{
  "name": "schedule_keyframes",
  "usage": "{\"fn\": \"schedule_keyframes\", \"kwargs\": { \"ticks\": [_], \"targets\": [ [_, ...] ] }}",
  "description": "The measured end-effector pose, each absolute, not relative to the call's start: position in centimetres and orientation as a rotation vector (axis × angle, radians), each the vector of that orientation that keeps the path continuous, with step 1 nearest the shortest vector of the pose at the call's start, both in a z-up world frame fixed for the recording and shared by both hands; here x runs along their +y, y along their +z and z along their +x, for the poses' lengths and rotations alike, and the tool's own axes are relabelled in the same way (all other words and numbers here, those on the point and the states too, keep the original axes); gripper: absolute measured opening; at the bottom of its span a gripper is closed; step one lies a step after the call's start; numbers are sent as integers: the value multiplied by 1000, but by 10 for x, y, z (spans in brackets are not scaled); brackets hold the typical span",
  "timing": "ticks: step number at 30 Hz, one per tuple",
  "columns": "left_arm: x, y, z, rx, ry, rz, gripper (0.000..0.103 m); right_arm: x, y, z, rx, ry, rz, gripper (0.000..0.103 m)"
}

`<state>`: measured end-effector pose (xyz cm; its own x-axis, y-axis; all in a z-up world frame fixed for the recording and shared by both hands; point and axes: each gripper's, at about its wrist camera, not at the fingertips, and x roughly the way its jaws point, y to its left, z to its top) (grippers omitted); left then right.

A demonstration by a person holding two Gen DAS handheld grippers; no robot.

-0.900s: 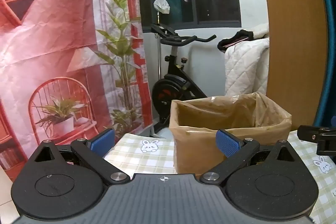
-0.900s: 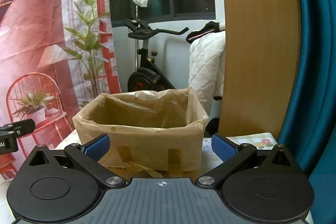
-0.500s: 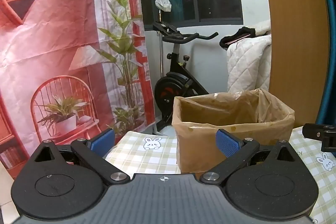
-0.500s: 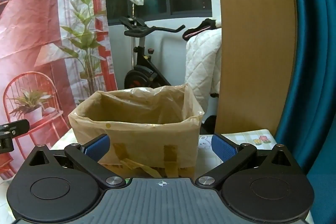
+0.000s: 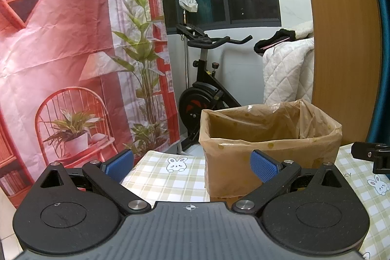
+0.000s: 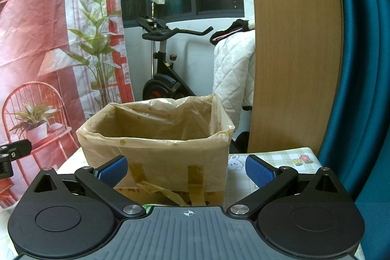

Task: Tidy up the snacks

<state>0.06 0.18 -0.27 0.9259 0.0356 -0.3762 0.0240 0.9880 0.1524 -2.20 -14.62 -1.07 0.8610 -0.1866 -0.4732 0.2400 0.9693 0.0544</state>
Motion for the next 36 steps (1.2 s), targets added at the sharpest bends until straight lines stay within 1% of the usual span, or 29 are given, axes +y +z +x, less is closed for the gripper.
{"fn": "schedule_keyframes", "kwargs": {
  "ticks": [36],
  "targets": [
    [2,-5,0,394,7,154,102,-147,-17,-20,489,-228,112,103]
  ]
}}
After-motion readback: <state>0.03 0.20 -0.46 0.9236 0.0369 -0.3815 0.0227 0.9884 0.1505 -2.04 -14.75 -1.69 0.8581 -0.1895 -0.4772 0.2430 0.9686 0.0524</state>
